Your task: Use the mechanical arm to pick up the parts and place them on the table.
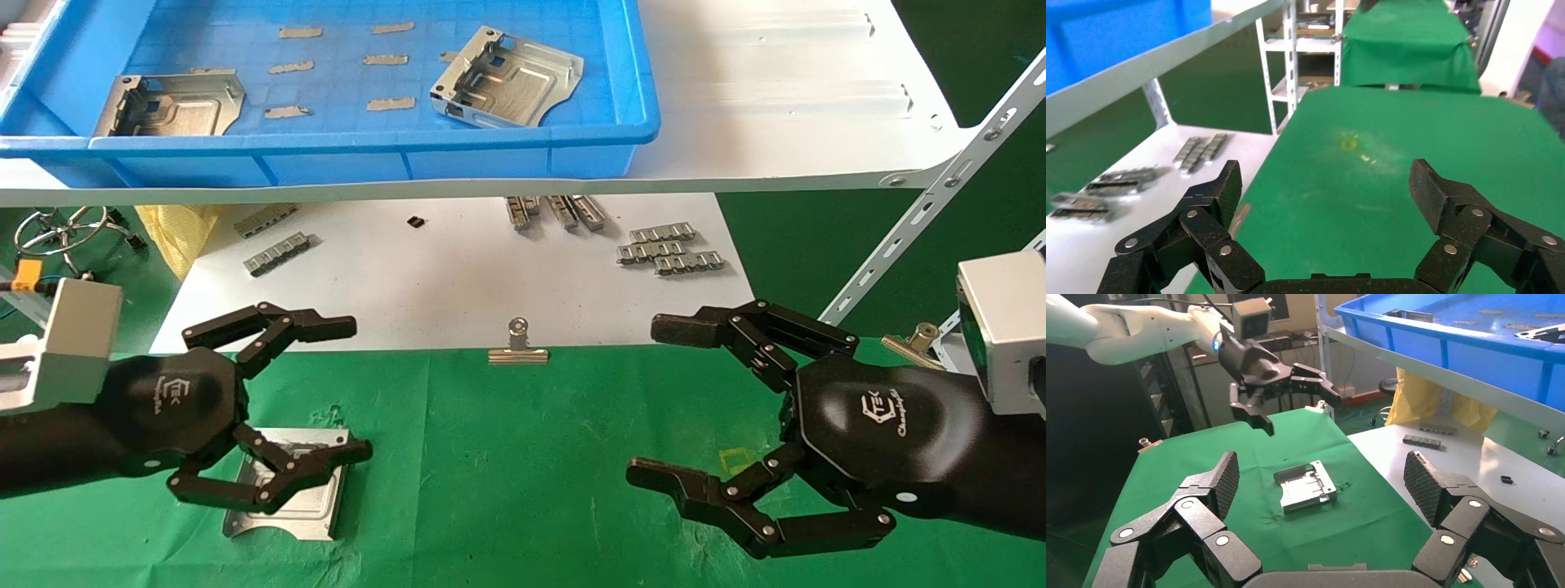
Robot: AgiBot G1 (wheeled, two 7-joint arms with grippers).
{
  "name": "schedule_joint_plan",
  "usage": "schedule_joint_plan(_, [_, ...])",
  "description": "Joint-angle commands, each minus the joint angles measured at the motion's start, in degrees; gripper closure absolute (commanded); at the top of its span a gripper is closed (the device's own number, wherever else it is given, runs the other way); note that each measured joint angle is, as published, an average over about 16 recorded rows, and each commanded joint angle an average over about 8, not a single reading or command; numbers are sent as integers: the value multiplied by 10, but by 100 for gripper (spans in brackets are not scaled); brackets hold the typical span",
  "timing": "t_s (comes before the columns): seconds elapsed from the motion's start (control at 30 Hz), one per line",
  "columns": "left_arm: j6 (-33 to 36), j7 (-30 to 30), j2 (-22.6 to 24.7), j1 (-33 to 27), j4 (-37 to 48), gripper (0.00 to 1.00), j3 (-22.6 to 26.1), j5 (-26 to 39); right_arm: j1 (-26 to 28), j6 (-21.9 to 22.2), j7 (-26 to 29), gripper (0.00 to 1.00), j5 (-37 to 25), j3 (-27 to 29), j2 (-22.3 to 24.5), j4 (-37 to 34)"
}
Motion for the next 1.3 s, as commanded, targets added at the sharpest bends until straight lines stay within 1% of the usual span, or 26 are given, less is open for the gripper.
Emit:
schedule_joint_plan(0.03, [-2, -15, -3, 9, -20, 0, -10, -3, 0, 0, 0, 0, 0, 0, 0, 0])
schedule_joint_plan(0.53, [-18, -131, -25, 75, -172, 0, -86, -27, 0, 0, 0, 0, 0, 0, 0, 0])
schedule_joint_plan(0.7, [-22, -161, -32, 93, -213, 0, -107, -33, 0, 0, 0, 0, 0, 0, 0, 0])
schedule_joint_plan(0.87, [-24, -171, -34, 101, -231, 0, -116, -37, 0, 0, 0, 0, 0, 0, 0, 0])
schedule_joint_plan(1.3, [-23, -165, -33, 97, -220, 0, -111, -36, 0, 0, 0, 0, 0, 0, 0, 0])
